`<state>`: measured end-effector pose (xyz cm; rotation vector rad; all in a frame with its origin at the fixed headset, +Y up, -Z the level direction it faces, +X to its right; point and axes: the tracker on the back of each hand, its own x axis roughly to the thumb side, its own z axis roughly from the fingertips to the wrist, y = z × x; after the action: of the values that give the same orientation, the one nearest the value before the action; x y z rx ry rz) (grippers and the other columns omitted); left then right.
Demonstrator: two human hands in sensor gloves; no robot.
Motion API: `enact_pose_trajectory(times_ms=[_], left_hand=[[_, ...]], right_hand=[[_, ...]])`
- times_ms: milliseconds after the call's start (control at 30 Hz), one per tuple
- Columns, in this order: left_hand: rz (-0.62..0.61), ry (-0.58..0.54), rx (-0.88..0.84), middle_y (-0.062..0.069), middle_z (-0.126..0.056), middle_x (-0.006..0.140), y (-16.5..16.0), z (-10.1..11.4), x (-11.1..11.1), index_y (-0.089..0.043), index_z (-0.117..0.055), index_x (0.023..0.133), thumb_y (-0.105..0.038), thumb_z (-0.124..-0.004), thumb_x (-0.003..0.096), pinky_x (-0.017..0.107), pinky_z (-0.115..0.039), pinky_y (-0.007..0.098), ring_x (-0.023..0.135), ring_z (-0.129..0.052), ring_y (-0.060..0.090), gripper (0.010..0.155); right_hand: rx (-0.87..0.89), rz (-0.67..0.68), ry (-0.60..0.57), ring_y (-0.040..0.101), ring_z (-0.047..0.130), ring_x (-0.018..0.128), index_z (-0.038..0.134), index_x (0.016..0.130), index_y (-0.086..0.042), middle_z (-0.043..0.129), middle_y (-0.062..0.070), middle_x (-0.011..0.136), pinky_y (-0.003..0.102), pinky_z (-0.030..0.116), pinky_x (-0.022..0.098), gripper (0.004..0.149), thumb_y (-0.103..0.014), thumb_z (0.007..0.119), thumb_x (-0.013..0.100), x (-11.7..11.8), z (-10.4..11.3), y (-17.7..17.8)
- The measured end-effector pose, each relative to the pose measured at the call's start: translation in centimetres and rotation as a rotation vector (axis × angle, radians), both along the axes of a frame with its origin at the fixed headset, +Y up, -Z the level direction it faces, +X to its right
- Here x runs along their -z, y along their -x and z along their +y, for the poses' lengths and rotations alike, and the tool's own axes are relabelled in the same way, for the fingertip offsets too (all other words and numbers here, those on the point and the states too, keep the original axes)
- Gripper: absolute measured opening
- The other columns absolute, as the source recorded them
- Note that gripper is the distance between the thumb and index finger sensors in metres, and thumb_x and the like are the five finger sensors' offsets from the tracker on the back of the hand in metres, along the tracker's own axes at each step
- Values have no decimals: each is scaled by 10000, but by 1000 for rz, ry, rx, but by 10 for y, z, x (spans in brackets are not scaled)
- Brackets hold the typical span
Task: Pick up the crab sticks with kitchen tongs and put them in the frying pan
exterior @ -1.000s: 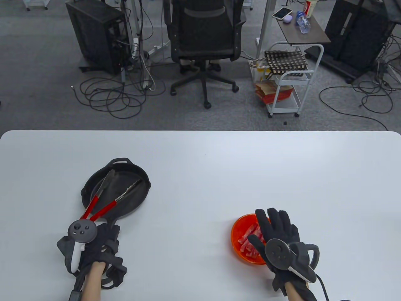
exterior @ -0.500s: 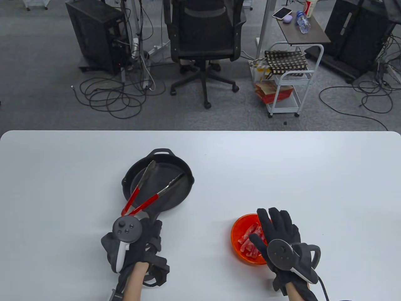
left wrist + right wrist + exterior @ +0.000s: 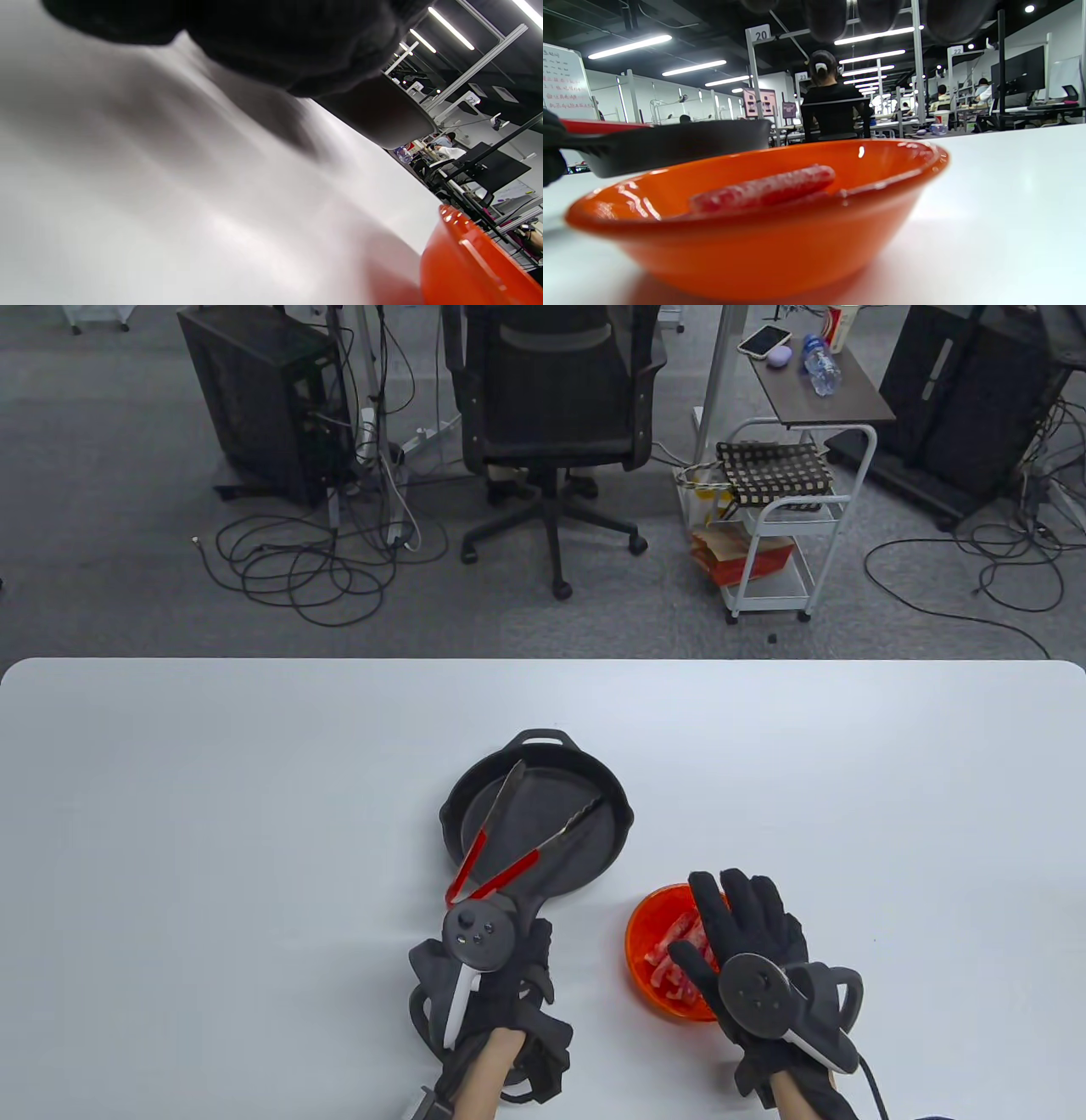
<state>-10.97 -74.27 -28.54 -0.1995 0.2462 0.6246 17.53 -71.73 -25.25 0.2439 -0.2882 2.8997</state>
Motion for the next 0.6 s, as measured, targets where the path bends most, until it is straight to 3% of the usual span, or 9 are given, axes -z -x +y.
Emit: enact_pose_trajectory(times_ms=[600], left_hand=[[-18, 28, 31, -133, -997, 446, -3, -14, -9, -84, -770, 929, -520, -705, 570, 142, -900, 285, 114, -996, 41, 569]], right_hand=[[-13, 4, 22, 526, 434, 1061, 321, 1201, -224, 443, 217, 1207, 723, 558, 663, 743, -589, 495, 578, 0, -2, 2]])
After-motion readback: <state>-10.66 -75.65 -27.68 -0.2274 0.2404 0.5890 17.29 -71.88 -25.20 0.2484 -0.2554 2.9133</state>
